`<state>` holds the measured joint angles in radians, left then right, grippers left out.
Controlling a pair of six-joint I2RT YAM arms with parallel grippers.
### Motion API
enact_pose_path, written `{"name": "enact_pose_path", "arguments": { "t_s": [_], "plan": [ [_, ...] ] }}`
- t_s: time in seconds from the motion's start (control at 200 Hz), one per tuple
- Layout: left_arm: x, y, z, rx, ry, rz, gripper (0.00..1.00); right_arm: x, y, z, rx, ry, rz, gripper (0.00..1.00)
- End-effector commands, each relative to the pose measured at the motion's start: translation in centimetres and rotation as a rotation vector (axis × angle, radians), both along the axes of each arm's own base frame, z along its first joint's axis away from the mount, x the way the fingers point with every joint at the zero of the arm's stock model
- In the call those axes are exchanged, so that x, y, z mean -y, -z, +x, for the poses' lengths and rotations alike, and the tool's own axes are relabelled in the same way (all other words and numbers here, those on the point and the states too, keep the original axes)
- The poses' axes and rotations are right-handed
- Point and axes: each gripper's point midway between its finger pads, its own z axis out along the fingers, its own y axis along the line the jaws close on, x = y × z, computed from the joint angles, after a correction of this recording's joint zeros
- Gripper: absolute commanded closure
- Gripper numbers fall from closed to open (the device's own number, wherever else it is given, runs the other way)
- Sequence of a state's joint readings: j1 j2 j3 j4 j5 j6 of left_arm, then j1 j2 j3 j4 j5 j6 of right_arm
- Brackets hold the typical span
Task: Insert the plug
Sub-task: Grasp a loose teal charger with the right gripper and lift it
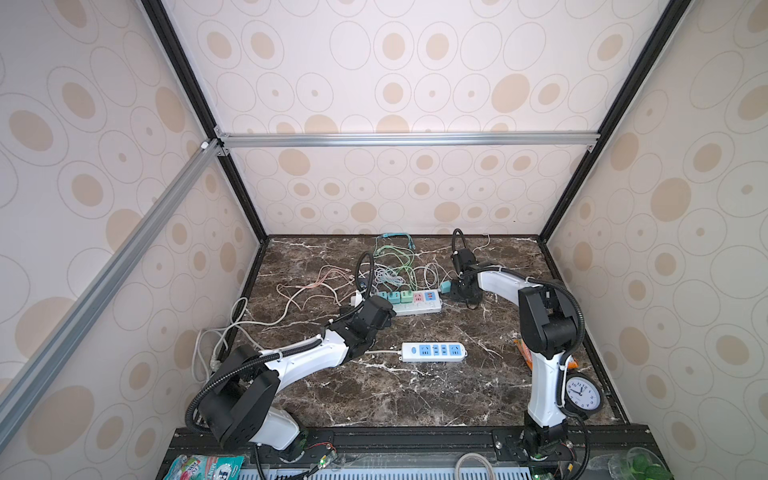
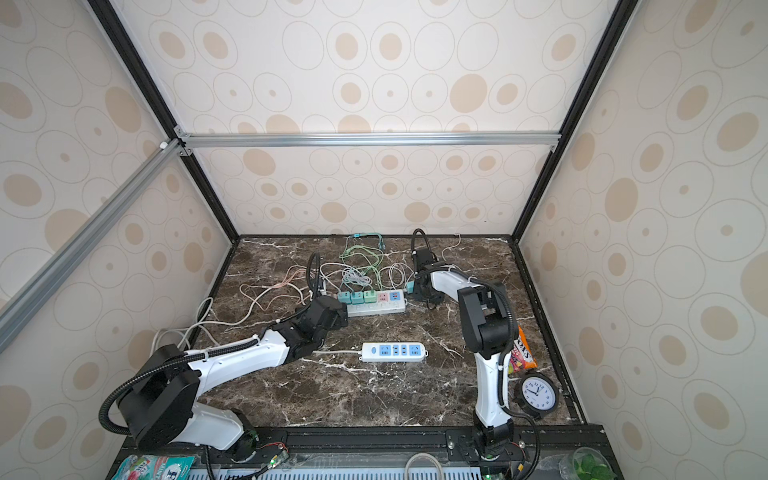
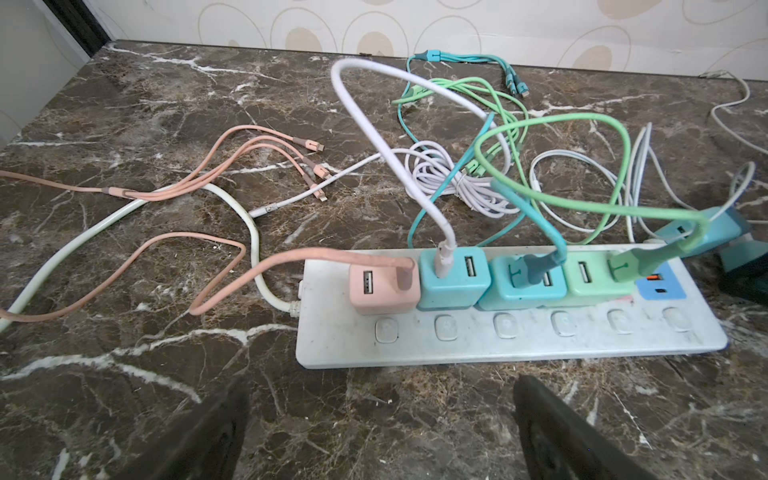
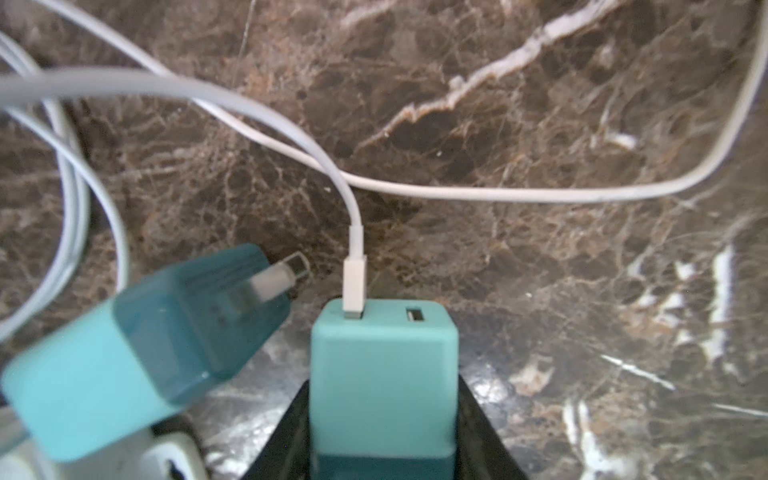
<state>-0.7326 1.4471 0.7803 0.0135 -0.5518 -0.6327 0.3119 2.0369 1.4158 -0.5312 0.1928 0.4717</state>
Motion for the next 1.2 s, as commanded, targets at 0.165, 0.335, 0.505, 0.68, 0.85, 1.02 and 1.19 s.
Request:
{"name": "enact_pose_path", "arguments": {
  "t_s": [0.165, 0.335, 0.505, 0.68, 0.85, 1.02, 1.19],
  "plan": [
    [0.5, -1.9, 0.9, 0.052, -0.001, -0.049, 0.02, 9.0, -7.7, -3.5, 0.142, 0.000, -0.188, 0.70],
    [1.7, -2.6, 1.4, 0.078, 0.046, -0.089, 0.02, 13.7, -11.6, -5.0, 0.232, 0.038, -0.205, 0.71],
    [4.1, -3.4, 1.7, 0.095, 0.167, -0.129, 0.02, 14.9, -16.5, -5.6, 0.358, 0.026, -0.219, 0.71],
    [6.7, -5.3, 2.4, 0.101, 0.284, -0.149, 0.02, 11.2, -19.9, -5.7, 0.491, -0.138, -0.080, 0.71],
    [9.8, -8.8, 2.5, 0.125, 0.460, -0.238, 0.02, 8.9, -21.8, -6.2, 0.586, -0.292, -0.119, 0.72],
    [13.6, -11.8, 1.6, 0.134, 0.682, -0.296, 0.02, 4.9, -22.8, -6.9, 0.671, -0.541, -0.222, 0.74],
    [17.5, -13.2, 0.0, 0.093, 0.896, -0.392, 0.02, 0.8, -22.9, -7.7, 0.715, -0.769, -0.269, 0.74]
  ]
}}
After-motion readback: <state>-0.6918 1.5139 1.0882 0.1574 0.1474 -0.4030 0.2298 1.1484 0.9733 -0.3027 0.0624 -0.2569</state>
